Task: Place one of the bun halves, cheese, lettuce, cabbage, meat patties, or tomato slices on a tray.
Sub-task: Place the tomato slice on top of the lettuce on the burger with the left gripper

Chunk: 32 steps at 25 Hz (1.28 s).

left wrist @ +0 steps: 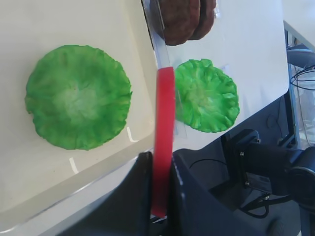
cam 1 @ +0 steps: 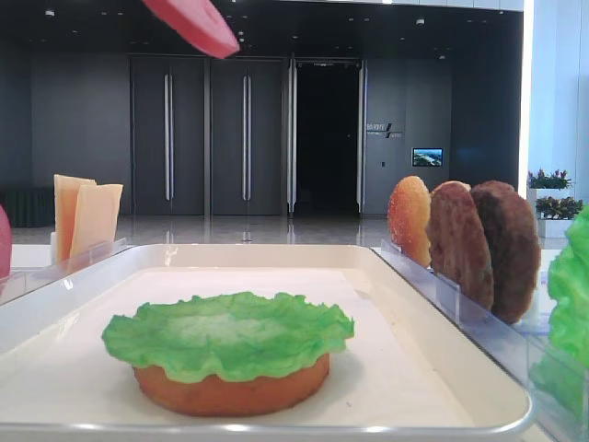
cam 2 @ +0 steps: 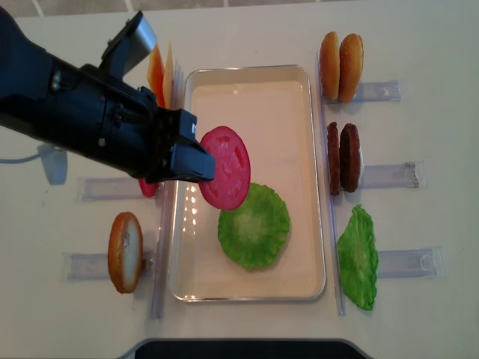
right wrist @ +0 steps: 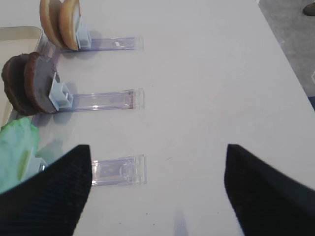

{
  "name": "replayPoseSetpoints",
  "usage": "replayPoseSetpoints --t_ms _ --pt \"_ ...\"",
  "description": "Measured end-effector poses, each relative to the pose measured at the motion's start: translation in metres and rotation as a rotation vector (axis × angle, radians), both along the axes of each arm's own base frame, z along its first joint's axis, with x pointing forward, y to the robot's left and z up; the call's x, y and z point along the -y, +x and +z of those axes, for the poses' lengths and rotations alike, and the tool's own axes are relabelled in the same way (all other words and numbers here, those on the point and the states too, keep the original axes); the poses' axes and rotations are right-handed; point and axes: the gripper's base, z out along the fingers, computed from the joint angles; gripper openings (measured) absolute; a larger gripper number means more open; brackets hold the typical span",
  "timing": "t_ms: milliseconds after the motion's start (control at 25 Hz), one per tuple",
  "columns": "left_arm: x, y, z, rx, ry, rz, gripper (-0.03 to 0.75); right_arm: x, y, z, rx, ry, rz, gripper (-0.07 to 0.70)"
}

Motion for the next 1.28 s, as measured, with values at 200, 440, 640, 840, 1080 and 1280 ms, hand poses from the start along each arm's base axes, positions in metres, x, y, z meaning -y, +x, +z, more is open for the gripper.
replayPoseSetpoints --t_ms 200,440,640,840,1080,1280 --pt "0.005 0.008 -0.012 -0.029 0.007 -0.018 0.046 0.0 0.0 0.0 0.0 0.0 0.0 0.556" --pt "0.016 0.015 -0.028 -0.093 -0.034 -0.09 0.046 0.0 0.0 0.0 0.0 0.0 0.0 0.556" --pt "0.021 0.023 -0.045 -0.15 -0.025 -0.1 0.046 0.0 0.0 0.0 0.0 0.0 0.0 0.556" --pt "0.024 0.029 -0.059 -0.195 -0.008 -0.099 0.046 0.0 0.0 0.0 0.0 0.0 0.0 0.556" --pt "0.024 0.031 -0.063 -0.196 -0.003 -0.087 0.046 0.0 0.0 0.0 0.0 0.0 0.0 0.556" --pt "0.022 0.026 -0.079 -0.21 0.009 -0.069 0.046 0.0 0.0 0.0 0.0 0.0 0.0 0.556"
